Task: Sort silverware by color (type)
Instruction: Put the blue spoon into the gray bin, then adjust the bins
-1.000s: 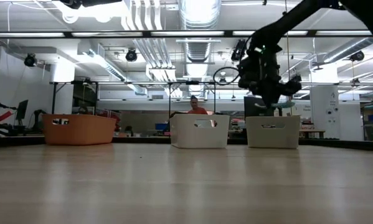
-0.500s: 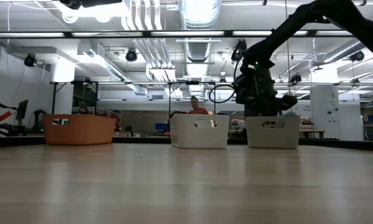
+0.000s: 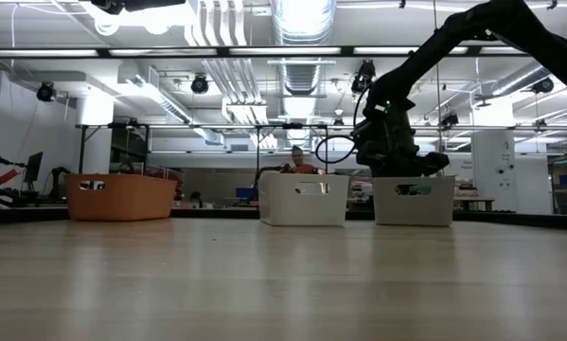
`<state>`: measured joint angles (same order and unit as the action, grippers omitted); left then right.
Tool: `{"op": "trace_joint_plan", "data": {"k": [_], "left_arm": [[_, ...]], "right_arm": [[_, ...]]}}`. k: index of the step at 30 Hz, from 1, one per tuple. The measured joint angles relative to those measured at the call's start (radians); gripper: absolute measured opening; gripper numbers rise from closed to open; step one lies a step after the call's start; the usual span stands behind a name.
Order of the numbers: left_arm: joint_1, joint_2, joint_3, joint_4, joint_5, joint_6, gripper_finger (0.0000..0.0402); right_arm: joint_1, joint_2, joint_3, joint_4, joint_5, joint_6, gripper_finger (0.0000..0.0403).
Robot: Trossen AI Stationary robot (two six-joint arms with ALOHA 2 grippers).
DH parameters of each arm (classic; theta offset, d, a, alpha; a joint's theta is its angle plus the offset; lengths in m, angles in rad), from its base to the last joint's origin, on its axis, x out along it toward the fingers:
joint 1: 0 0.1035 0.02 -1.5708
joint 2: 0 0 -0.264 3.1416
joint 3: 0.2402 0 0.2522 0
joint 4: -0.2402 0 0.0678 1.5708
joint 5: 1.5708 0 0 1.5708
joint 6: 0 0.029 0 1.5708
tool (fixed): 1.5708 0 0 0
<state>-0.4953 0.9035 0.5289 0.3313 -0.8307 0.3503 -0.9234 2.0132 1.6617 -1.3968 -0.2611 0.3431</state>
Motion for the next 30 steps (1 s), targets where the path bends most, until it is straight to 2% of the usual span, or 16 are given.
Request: {"op": "trace_joint_plan", "data": {"k": [5, 10, 19, 30], "left_arm": [[0.0, 0.0, 0.0, 0.0, 0.0, 0.0, 0.0231], [0.0, 0.0, 0.0, -0.001, 0.0, 0.0, 0.0231], [0.0, 0.0, 0.0, -0.003, 0.0, 0.0, 0.0231], [0.0, 0.0, 0.0, -0.003, 0.0, -0.019, 0.0231]], "right_arm": [[0.0, 0.0, 0.002, 0.009, 0.002, -0.009, 0.0042], [0.001, 0.0, 0.004, 0.071, 0.053, -0.009, 0.0042], [0.01, -0.001, 0.004, 0.087, 0.053, -0.024, 0.0046], [0.016, -0.001, 0.004, 0.141, 0.055, -0.068, 0.0108]]}}
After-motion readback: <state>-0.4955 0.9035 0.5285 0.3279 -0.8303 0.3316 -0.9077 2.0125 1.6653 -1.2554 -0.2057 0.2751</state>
